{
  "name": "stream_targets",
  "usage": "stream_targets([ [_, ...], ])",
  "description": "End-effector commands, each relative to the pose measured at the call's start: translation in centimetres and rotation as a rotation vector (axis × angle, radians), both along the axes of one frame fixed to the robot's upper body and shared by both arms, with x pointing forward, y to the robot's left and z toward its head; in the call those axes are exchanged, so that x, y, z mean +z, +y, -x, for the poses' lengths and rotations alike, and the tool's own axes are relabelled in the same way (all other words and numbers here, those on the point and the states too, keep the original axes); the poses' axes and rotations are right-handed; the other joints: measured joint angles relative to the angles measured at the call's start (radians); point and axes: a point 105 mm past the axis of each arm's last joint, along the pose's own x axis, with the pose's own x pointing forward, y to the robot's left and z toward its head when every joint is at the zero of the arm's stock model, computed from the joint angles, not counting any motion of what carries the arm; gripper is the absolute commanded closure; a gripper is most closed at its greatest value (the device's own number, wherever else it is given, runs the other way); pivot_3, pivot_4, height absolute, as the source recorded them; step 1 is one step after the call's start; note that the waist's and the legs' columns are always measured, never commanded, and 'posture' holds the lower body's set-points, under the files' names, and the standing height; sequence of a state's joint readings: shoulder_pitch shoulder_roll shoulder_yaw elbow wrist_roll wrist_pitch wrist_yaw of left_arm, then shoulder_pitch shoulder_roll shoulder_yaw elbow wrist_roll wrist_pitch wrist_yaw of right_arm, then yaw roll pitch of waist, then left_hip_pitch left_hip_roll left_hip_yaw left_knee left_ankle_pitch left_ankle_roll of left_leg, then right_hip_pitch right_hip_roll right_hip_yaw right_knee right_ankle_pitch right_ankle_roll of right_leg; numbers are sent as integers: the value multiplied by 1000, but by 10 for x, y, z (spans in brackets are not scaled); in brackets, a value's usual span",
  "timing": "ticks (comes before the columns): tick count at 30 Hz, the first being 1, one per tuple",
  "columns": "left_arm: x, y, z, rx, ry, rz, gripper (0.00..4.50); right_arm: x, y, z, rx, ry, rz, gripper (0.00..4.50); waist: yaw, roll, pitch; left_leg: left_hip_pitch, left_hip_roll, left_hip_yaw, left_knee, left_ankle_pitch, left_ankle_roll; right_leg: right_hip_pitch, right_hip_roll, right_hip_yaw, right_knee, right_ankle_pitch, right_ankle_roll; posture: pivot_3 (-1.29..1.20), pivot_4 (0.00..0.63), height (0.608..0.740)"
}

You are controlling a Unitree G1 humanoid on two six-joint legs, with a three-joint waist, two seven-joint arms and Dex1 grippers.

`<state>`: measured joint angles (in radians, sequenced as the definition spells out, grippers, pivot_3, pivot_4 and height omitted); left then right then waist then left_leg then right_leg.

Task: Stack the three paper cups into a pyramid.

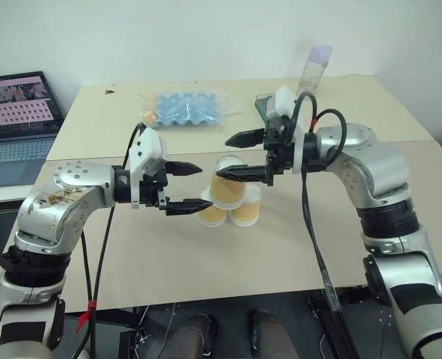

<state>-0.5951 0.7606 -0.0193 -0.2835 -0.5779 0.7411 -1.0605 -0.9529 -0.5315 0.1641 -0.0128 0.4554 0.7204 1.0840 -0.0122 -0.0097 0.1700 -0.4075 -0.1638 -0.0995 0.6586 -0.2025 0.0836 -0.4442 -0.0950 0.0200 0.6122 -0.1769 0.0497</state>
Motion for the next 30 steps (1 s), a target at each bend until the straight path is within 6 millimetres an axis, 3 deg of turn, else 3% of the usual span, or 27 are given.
stream_targets([
  [1, 11, -2, 1, -16, -42, 11, 0, 33, -4, 12, 17, -88, -47, 37, 0, 0, 0, 0, 0, 0, 0, 0, 0, 0, 0, 0, 0, 0, 0, 0, 150, 740],
  [11, 12, 4, 0, 17, -51, 13, 0, 98, -35, 33, -35, -127, -210, 37, 2, 0, 0, -1, 0, 0, 0, -2, 3, -1, 0, 0, 0, 0, 0, 0, 150, 740],
  [14, 21, 13, -5, 93, -72, 57, 0, 123, -70, 16, -232, -150, -332, 37, 2, 0, 0, -1, 0, 0, 0, -2, 3, 0, -1, 0, 0, 0, 0, 0, 150, 740],
  [17, 37, 36, -18, 299, -132, 168, 0, 128, -135, -14, -625, -205, -418, 37, 8, 0, 0, -1, 0, 0, 0, -2, 3, -1, 0, 0, -1, 0, -1, 0, 150, 740],
  [19, 47, 64, -30, 536, -186, 275, 0, 105, -191, -30, -965, -277, -346, 37, 16, 0, 0, -1, 0, 0, 0, -2, 2, -1, -1, 0, -1, 0, -1, 0, 150, 740],
  [21, 49, 89, -36, 714, -202, 339, 0, 85, -227, -33, -1176, -327, -273, 37, 26, -1, -1, 0, 0, 0, 0, 1, -3, 1, -1, -1, -1, 0, -1, 0, 150, 740],
  [24, 38, 111, -34, 886, -228, 353, 0, 49, -255, -31, -1347, -317, -195, 37, 26, 0, 0, -3, 0, 3, 0, 2, -5, 1, -2, 1, 0, 0, -1, 0, 150, 740],
  [26, 18, 128, -34, 1052, -217, 387, 0, 9, -274, -28, -1476, -268, -168, 37, 24, 1, -1, -3, 0, 6, -1, 3, -5, 0, -3, 5, 2, 0, -1, 0, 150, 740],
  [30, -13, 146, -34, 1250, -227, 387, 0, -52, -280, -26, -1552, -164, -158, 37, 23, 0, -1, 3, 2, 7, -1, 1, -3, 5, -1, 8, 1, 1, -1, 0, 150, 740],
])
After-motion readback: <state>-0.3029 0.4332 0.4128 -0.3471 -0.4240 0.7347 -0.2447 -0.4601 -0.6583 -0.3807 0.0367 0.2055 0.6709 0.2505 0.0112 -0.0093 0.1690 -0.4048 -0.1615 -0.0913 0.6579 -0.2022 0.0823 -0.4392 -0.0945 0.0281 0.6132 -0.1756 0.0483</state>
